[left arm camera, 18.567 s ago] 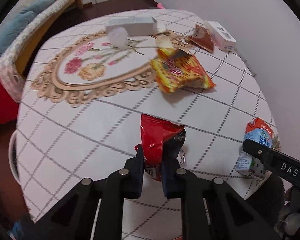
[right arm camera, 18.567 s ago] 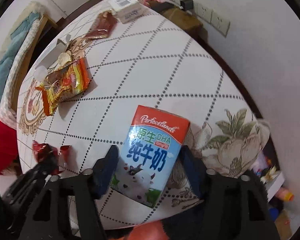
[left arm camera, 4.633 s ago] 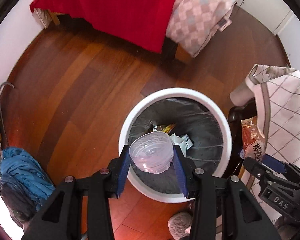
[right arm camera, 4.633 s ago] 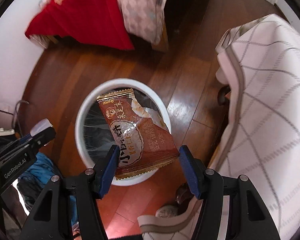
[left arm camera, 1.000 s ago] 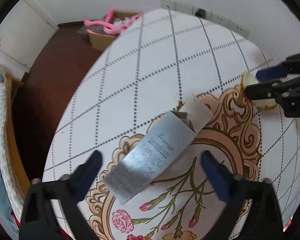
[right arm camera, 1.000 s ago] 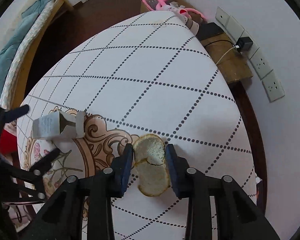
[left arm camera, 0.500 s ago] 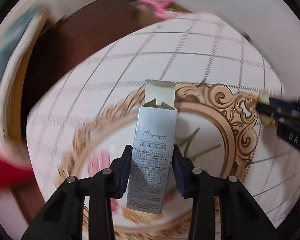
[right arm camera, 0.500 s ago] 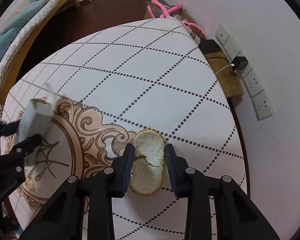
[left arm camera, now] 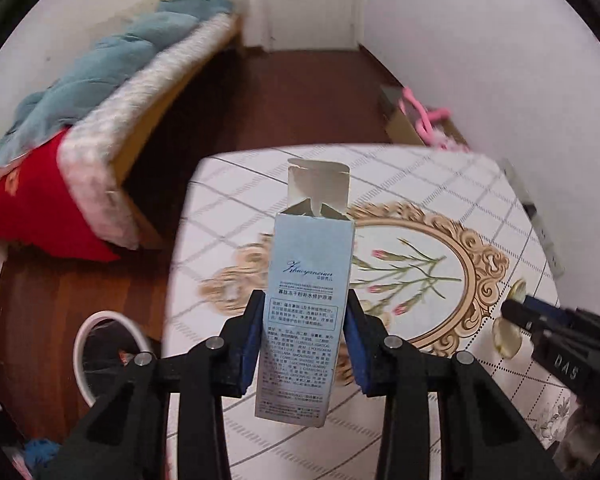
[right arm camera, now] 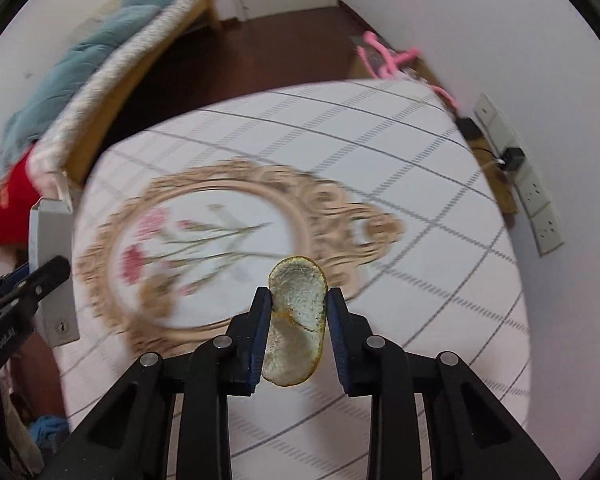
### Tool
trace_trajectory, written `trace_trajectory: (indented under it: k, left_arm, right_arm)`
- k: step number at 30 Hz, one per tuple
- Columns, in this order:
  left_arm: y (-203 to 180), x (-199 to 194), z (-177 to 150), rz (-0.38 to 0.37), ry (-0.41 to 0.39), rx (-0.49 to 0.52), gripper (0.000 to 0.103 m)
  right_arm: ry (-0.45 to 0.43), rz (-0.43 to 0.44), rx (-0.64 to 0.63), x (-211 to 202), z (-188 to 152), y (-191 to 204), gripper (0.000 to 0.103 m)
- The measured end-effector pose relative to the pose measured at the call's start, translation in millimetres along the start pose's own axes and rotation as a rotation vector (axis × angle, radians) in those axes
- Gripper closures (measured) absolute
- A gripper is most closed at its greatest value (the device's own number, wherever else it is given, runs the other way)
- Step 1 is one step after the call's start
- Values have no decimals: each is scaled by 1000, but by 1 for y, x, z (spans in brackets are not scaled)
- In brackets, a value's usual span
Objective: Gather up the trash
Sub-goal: 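Carry the blue box and bread slice over the bin and release both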
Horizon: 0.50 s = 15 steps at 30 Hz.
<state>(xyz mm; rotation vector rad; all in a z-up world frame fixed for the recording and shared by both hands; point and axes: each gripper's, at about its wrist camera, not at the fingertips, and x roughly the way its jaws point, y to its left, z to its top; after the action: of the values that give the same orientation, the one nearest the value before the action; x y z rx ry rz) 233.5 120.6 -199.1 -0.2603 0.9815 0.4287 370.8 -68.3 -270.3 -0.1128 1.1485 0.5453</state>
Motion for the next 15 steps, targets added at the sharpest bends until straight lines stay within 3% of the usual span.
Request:
trace_trajectory:
  k: [6, 10, 15]
  left_arm:
    - [76, -53, -19, 36, -65, -111, 69]
    - [137, -85, -35, 82, -92, -178, 69]
    - [213, -100, -60, 133, -97, -279, 69]
  right_arm:
    - [-48, 120, -78, -42, -11, 76, 73]
    - [-67, 234, -148, -68, -18, 148, 73]
    - [-9, 405, -192, -74, -26, 228, 73]
